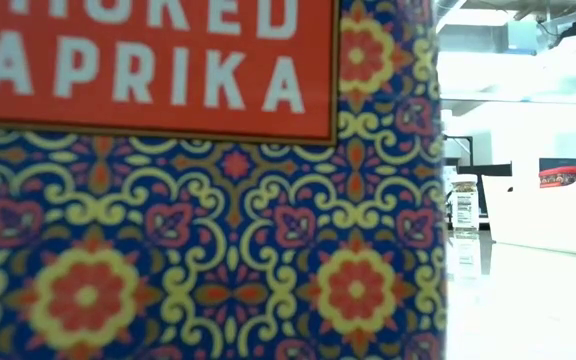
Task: Sort spices by type
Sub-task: Put the orange spice pack into the black bin, then put the red spice can into the white bin
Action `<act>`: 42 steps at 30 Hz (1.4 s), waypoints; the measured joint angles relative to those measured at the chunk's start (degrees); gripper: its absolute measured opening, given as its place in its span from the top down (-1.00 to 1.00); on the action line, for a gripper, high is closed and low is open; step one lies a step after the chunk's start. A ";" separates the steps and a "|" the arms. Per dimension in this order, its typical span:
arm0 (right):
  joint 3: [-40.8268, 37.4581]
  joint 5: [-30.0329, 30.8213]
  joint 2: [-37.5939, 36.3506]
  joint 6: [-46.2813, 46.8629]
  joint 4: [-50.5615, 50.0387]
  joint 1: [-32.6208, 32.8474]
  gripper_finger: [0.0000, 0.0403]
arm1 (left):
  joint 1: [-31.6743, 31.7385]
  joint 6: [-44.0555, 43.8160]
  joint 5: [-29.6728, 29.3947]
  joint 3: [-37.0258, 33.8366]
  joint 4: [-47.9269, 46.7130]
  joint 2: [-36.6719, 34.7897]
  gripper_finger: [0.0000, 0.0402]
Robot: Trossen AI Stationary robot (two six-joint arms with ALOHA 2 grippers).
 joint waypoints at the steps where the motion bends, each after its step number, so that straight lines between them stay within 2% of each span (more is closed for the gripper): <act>1: 0.00 0.02 0.00 0.04 0.00 0.17 0.37 | -0.14 -0.01 0.00 0.01 0.03 -0.24 1.00; 5: 0.00 0.02 0.00 0.30 -0.01 0.15 0.37 | -0.89 -0.82 0.10 0.05 -0.07 -0.44 1.00; 10: 0.00 0.04 0.00 0.43 -0.01 0.13 0.37 | -1.32 -6.79 4.74 0.28 -2.86 -0.40 1.00; 13: 0.00 0.06 0.00 0.42 0.00 0.13 0.37 | -1.33 -10.40 5.22 0.43 -4.43 -0.40 1.00; 18: 0.00 0.06 0.00 0.41 0.00 0.13 0.37 | -1.31 -10.60 5.46 0.43 -4.57 -0.40 0.98; 22: 0.00 0.06 0.00 0.41 0.00 0.13 0.37 | -1.31 -10.45 5.84 0.39 -4.81 -0.40 0.88; 33: 0.02 2.05 0.00 0.34 0.14 0.13 0.37 | -1.31 -7.96 5.95 2.35 -6.93 -0.36 0.46; 42: 0.02 2.04 0.00 0.32 0.17 0.13 0.37 | -1.31 -8.95 5.81 8.06 -10.04 -0.40 0.41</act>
